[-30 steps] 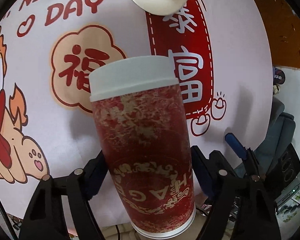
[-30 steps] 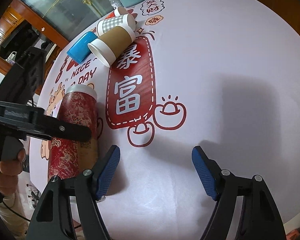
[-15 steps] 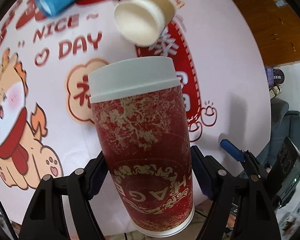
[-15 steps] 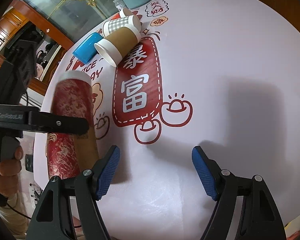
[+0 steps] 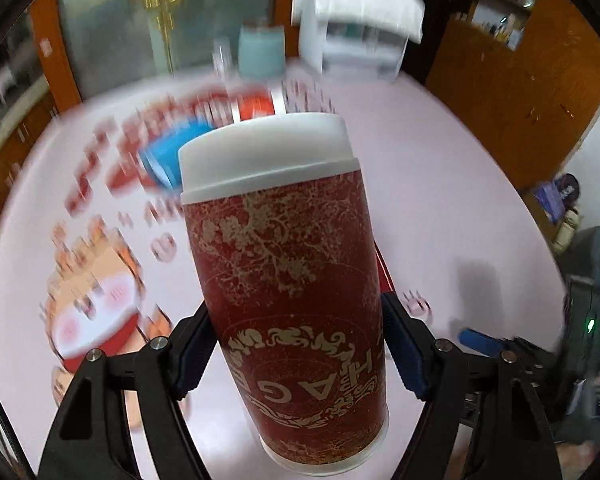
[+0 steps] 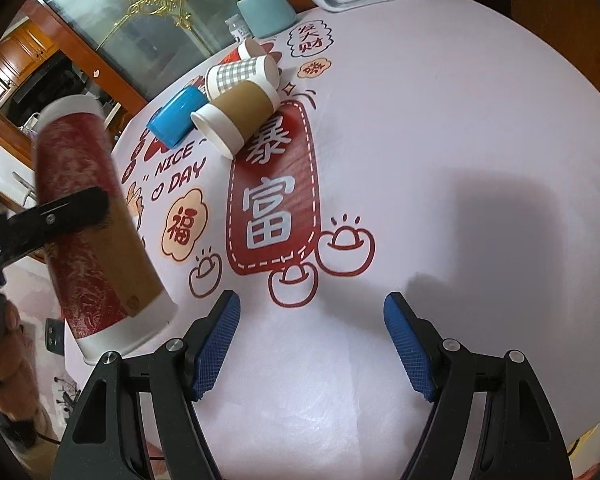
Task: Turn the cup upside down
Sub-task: 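Lift the red cup with the left tool and rotate it rim-down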
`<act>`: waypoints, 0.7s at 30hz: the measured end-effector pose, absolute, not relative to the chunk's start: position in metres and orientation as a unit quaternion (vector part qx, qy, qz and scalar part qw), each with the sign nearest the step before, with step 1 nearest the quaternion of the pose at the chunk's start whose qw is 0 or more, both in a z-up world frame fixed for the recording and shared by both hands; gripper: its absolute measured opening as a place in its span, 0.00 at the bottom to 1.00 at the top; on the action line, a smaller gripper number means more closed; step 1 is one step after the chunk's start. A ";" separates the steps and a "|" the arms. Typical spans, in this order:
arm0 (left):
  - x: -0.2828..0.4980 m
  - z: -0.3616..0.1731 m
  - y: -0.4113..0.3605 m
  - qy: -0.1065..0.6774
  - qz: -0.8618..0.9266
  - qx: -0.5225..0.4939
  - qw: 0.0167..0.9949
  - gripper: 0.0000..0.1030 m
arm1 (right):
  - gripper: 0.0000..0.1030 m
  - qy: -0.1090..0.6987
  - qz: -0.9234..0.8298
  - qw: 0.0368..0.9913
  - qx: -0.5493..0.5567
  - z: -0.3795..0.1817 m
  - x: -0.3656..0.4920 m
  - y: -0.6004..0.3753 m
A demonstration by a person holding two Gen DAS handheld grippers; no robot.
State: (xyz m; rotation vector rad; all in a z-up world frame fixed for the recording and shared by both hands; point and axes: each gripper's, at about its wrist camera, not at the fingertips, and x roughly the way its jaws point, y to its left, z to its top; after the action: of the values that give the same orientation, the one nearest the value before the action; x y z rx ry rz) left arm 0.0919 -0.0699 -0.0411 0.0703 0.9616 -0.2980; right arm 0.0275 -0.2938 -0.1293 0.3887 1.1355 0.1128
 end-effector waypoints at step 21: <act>0.054 -0.104 -0.088 0.274 -0.120 0.108 0.948 0.74 | 0.74 0.532 0.017 0.835 0.138 -0.130 0.025 -0.288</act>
State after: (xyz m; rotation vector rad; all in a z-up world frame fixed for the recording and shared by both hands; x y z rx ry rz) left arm 0.0542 -0.0881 -0.1043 0.2204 0.5584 -0.2440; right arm 0.0255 -0.2877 -0.1300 0.2932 1.1256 0.0360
